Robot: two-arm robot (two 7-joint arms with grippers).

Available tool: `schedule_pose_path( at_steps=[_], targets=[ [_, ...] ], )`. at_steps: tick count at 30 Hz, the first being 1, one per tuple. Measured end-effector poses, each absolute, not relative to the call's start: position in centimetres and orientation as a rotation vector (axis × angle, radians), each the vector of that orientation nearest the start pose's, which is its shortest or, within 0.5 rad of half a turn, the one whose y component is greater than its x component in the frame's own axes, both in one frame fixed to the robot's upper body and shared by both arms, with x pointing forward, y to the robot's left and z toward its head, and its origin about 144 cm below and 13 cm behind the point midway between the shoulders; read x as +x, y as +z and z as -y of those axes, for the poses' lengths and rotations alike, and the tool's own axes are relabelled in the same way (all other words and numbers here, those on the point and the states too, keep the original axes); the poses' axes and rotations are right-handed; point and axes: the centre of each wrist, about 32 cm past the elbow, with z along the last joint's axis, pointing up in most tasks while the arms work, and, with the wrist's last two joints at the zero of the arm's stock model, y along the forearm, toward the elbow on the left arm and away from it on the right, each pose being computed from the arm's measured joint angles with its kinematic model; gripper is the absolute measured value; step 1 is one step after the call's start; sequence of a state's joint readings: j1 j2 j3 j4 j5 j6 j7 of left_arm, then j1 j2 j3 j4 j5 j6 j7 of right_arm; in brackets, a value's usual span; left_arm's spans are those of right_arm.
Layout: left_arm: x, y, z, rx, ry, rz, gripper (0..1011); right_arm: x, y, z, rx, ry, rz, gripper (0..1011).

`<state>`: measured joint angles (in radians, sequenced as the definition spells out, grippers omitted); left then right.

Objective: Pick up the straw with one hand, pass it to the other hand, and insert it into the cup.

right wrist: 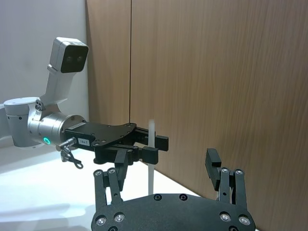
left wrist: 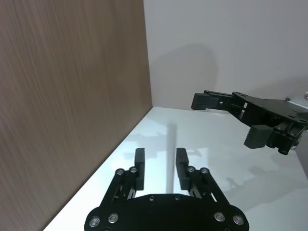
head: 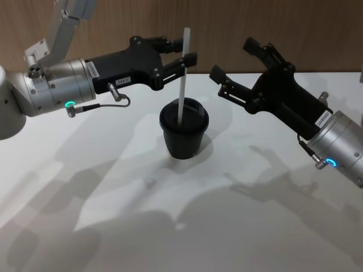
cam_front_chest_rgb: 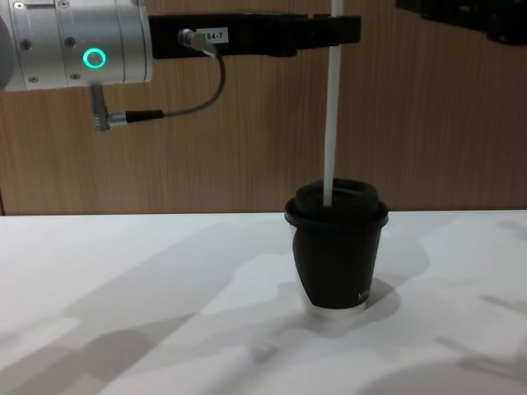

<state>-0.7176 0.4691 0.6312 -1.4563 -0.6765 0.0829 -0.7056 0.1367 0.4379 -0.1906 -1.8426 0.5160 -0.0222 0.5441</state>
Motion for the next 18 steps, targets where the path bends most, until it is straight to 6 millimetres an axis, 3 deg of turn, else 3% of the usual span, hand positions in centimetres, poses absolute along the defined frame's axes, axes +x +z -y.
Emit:
schedule_pose_path(
  at_steps=[6,10,13,18],
  targets=[
    [58.32,132.24,-20.76,-0.048,0.369,0.181,584,47.15,126.76,26.29,0.233,-0.718,0.233,1001],
    [58.33,132.23,-20.77,-0.047,0.370,0.181,657,47.15,126.76,26.29,0.233,-0.718,0.233,1001],
    [58.33,132.22,-20.77,-0.047,0.370,0.181,797,47.15,126.76,26.29,0.233,-0.718,0.233,1001],
    [58.32,132.20,-20.78,-0.047,0.371,0.180,914,47.14,126.76,26.29,0.233,-0.718,0.233,1001]
  ],
)
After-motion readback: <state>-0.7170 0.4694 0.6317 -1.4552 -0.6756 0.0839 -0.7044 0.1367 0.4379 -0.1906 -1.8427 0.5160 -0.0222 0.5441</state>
